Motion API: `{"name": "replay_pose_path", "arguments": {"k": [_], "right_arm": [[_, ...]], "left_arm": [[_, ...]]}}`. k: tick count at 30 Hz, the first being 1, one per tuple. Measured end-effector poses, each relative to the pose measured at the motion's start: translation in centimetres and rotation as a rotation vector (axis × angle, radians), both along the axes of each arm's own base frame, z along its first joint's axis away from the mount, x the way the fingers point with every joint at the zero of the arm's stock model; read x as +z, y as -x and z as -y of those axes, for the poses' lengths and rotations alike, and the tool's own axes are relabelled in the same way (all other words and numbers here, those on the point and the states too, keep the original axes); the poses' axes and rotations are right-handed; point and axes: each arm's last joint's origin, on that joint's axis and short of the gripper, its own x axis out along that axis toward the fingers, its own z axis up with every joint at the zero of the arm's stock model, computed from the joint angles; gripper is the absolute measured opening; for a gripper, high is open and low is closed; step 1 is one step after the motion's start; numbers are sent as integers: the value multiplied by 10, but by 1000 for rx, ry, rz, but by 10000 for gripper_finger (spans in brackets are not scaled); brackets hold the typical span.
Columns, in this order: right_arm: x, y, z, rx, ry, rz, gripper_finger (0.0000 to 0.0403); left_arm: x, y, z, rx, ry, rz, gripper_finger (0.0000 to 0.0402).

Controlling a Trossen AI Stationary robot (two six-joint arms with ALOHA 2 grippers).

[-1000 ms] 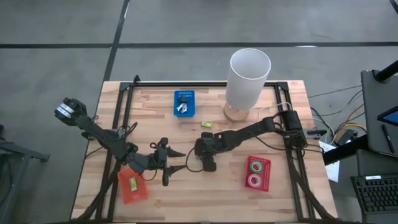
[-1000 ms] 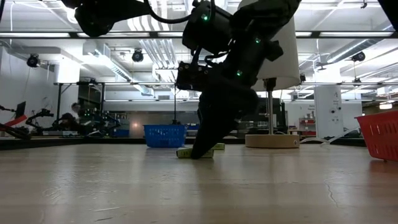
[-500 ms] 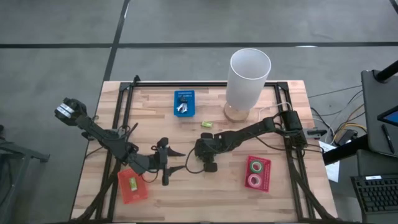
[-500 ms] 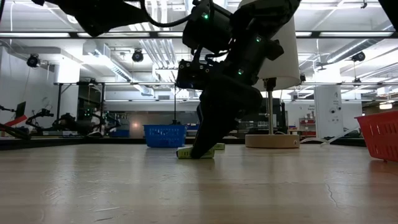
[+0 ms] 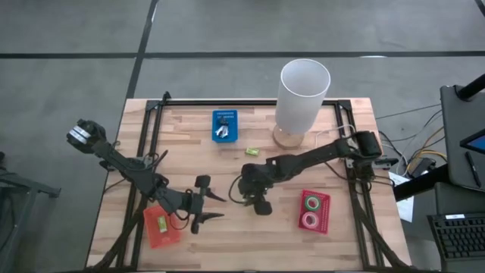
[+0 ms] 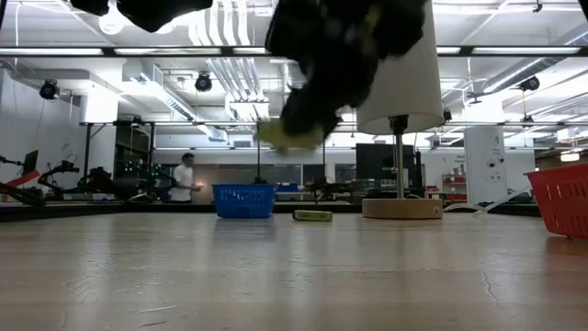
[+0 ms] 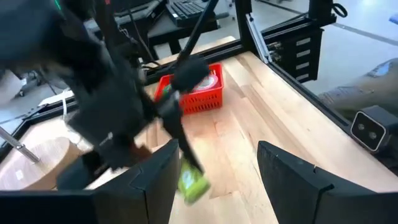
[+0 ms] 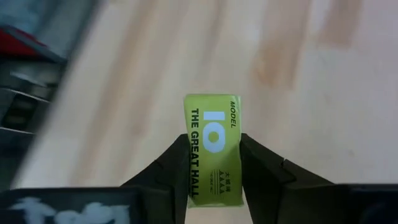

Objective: Pick and place Stapler, Stapler remover, tape
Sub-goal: Put the bottom green staple box into the orange bin

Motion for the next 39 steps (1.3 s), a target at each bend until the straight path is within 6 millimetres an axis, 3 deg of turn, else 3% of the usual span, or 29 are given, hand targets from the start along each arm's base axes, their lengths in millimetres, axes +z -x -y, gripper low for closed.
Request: {"name": "replay_pose_path", "arguments": {"k": [10,14,28,39], "right_arm": [[42,3,-5,106,-223,140,117],[47,2,-7,130,-290,155,112],[55,-2,-7,102,-339,207,112],[57,-3,-7,89,-356,213,115]], "left_arm": [[-2,-10,6,-30,-172,99,218],[-5,-17,11,-52,-282,99,218],[-8,-50,29,61,-364,85,218],[-8,-55,31,94,-351,78,207]]}}
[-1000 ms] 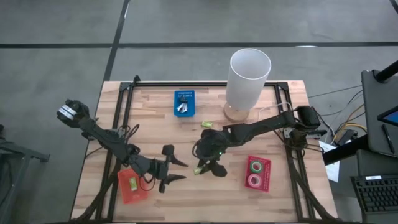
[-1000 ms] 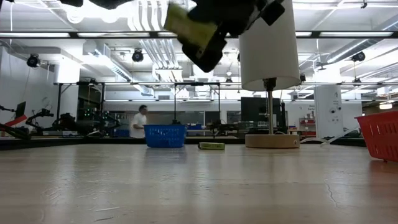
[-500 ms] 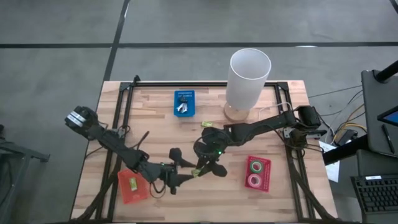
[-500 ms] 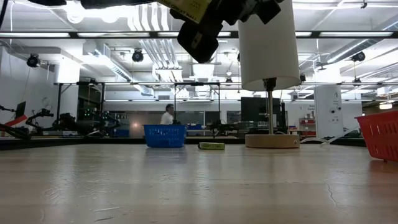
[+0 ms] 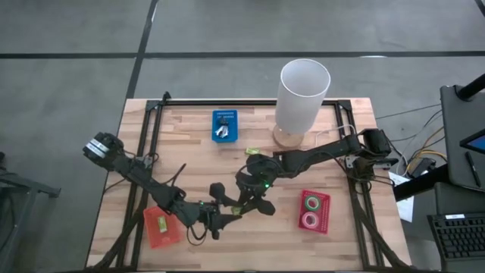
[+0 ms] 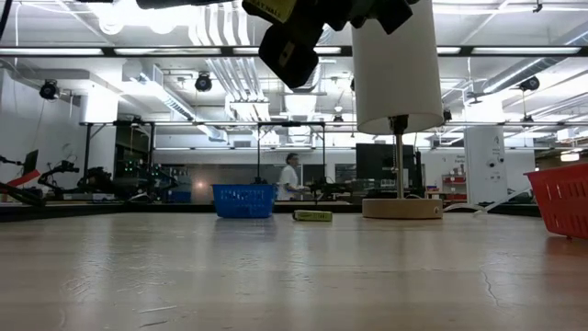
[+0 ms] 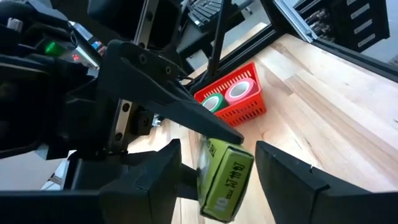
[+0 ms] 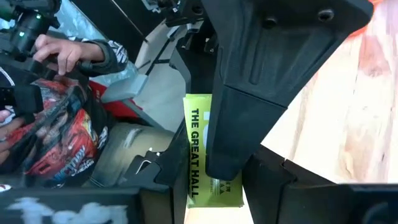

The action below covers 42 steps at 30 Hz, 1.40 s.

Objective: Pick and place Stapler, Stapler remover, tape
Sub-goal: Put the bottom green staple box into the orange bin

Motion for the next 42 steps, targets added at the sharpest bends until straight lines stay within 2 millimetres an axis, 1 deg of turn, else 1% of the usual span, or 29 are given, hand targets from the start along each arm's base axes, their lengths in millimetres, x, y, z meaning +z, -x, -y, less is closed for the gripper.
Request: {"name": "replay_pose_path", "arguments": {"k": [5,13,15,20,25,28,31,34,37,39,42], "right_arm": [[0,0,0,1,2,5,115],[0,0,0,0,0,-1,129],[0,0,0,-2,-2,-9,133],[-2,6,1,1,9,-76,152],[-6,16,2,28,52,-166,177],[-11,22,2,45,77,-230,188],[-16,26,0,56,86,-271,195],[-23,30,-3,65,92,-294,196],[-34,36,-5,71,99,-333,194],[-43,41,-7,62,116,-363,194],[-58,51,-14,36,158,-407,194]], "left_arm": [[1,0,0,3,13,2,165],[0,0,0,1,17,-3,65],[0,1,0,1,22,-3,46],[0,1,0,7,57,-9,43],[-2,3,2,16,103,-35,85],[-1,7,3,26,144,-50,91],[-1,15,4,39,205,-103,74],[0,25,2,67,290,-160,42],[3,30,0,89,394,-184,9],[3,31,0,80,422,-191,5],[-4,27,0,96,444,-210,26]]}}
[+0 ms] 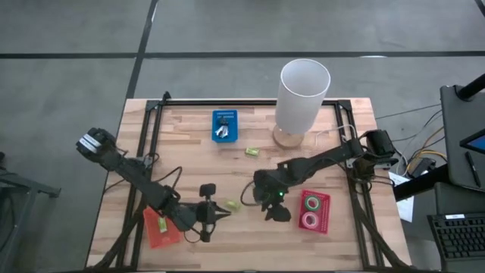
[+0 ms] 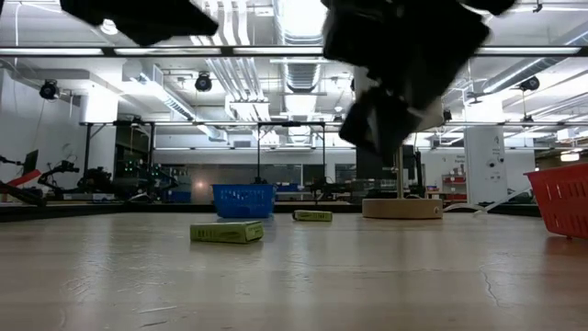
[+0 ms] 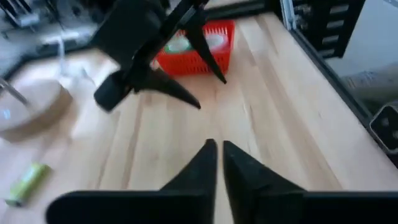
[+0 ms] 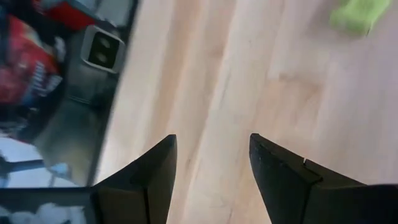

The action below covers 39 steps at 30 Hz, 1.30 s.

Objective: Pick and place Stapler, Stapler remover, tape
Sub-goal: Put the bottom green staple box into the orange bin

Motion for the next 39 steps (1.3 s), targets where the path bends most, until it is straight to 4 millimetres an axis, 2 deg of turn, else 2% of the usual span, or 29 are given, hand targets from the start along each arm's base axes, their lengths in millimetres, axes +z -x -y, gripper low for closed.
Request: {"name": "replay_pose_path", "arguments": {"k": [7,11,14,19,25,31,39], "right_arm": [[-23,14,-16,-3,11,23,186],[-20,16,-19,12,8,55,180],[-10,19,-19,23,8,95,174],[7,28,-16,29,7,180,167],[27,41,-13,-36,74,281,168],[42,51,-11,-50,58,352,164],[49,53,-10,-66,68,381,150]], "left_arm": [[-22,-17,-23,33,56,-137,139],[-34,-29,-47,58,103,-243,199],[-44,-37,-60,16,151,-313,221],[-59,-41,-71,-54,165,-421,226],[-75,-47,-71,-79,70,-456,227],[-92,-60,-68,-82,37,-483,227],[-96,-66,-66,-70,61,-486,219]]}}
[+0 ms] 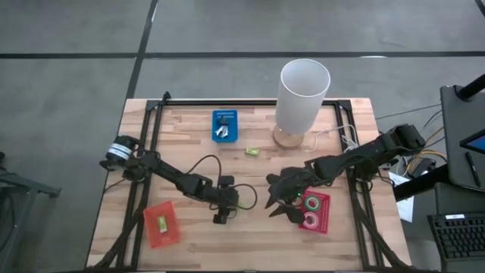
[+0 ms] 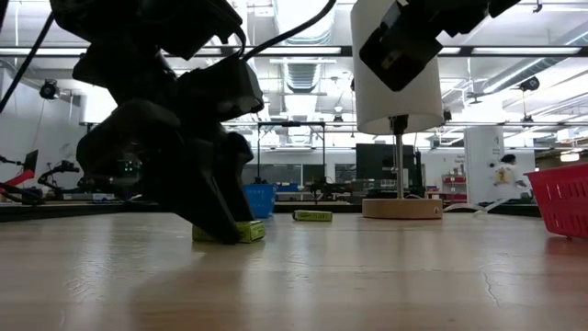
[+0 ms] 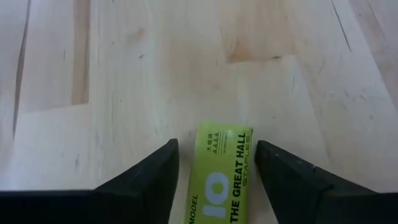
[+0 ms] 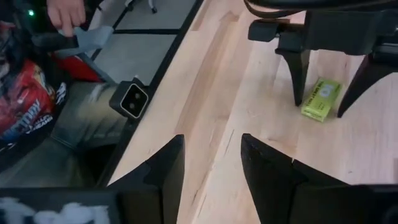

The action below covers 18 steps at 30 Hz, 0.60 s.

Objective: Pick and place Stapler, Stapler remover, tape
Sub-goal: Put the bottom green staple box into the orange bin

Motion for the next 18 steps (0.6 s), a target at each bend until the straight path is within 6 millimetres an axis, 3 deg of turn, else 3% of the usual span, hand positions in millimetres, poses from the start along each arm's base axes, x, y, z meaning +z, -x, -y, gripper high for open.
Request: {"name": "replay_pose_path", "arguments": {"k": [12,18], "right_arm": [[0,0,0,-2,23,15,134],[-1,-1,0,12,39,28,138]], "left_arm": [[4,2,0,-4,11,-6,117],[11,7,-2,33,23,-30,121]]}}
